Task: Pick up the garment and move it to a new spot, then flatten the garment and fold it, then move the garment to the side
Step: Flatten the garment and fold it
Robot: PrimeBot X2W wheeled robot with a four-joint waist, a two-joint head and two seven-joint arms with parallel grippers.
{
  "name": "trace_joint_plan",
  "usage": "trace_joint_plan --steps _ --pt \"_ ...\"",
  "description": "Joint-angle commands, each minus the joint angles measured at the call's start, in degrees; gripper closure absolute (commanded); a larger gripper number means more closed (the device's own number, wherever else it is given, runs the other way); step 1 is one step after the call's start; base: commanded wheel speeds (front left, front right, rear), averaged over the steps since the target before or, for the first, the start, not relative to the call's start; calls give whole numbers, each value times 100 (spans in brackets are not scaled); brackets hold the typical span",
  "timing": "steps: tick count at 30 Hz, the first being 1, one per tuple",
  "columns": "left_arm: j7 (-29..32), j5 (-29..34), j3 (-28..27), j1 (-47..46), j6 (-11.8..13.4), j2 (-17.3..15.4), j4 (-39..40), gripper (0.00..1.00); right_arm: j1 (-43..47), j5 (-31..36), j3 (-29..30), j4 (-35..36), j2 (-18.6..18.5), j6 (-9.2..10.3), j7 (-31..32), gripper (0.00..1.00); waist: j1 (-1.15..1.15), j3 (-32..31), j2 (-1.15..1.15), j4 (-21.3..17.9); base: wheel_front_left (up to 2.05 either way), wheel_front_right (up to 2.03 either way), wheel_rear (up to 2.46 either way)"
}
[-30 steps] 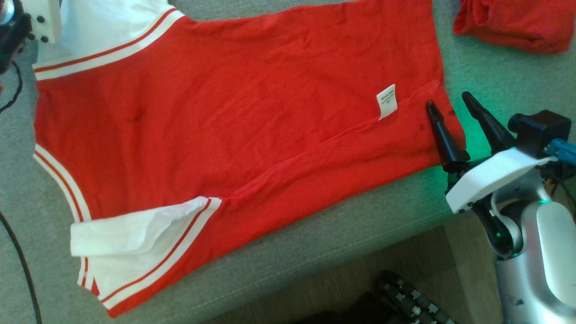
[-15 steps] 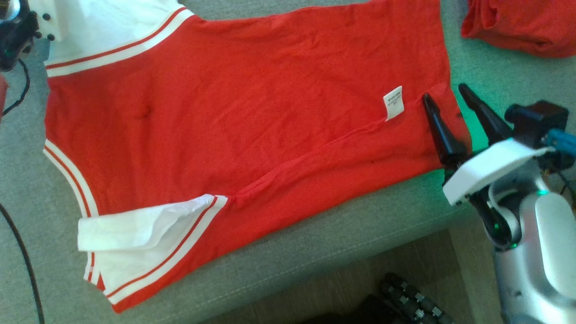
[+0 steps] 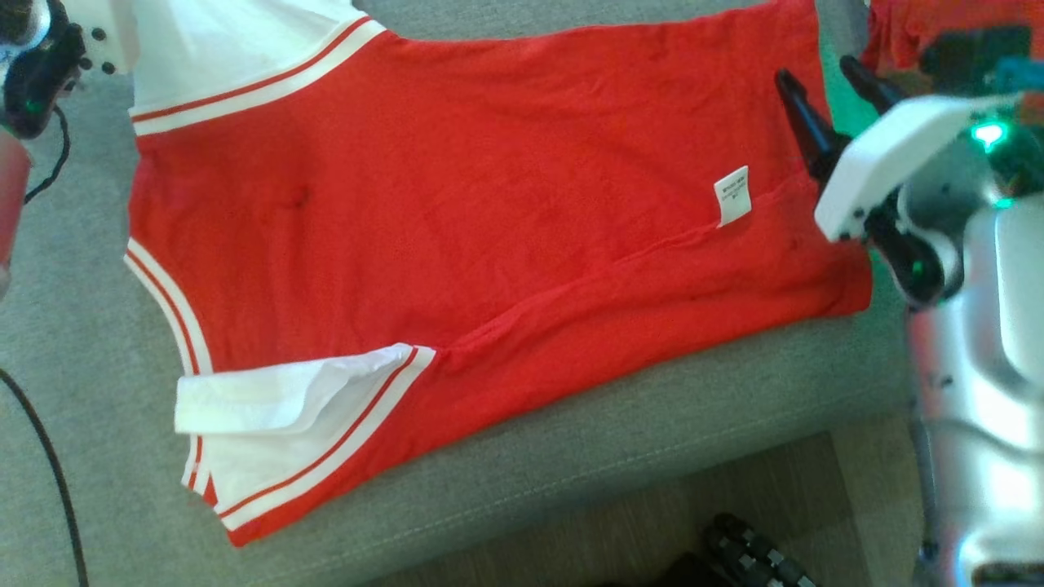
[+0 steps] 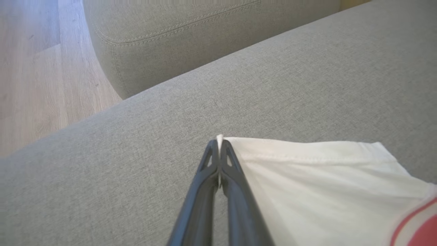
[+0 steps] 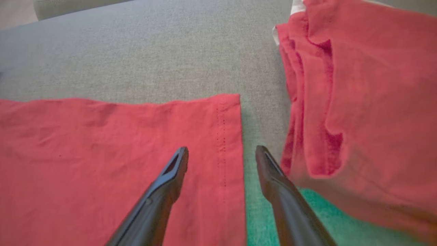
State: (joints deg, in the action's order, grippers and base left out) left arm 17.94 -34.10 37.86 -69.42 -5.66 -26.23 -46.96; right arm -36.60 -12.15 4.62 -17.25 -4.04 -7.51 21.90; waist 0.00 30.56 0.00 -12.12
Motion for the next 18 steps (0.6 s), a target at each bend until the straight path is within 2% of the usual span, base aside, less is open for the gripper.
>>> trace_joint_plan --steps 1,6,13,17,18 --pt "-83 -33 -184 -180 -17 -249 135 100 -297 98 -23 3 33 2 131 0 0 -28 0 28 0 0 0" --pt "-130 -62 -137 -181 -51 -240 103 100 -954 423 -11 -666 75 2 474 0 0 -62 0 104 0 0 0" --pt "-164 -63 -41 -220 -77 -187 71 100 -1478 843 -14 -1269 98 2 606 1 0 -58 0 200 0 0 0" --pt "-169 -61 14 -255 -92 -176 53 100 -1661 1004 28 -1451 102 2 593 32 0 -47 0 224 0 0 0" --pt "-171 -63 24 -263 -96 -180 47 100 -1700 1030 32 -1487 103 2 581 48 0 -46 0 226 0 0 0"
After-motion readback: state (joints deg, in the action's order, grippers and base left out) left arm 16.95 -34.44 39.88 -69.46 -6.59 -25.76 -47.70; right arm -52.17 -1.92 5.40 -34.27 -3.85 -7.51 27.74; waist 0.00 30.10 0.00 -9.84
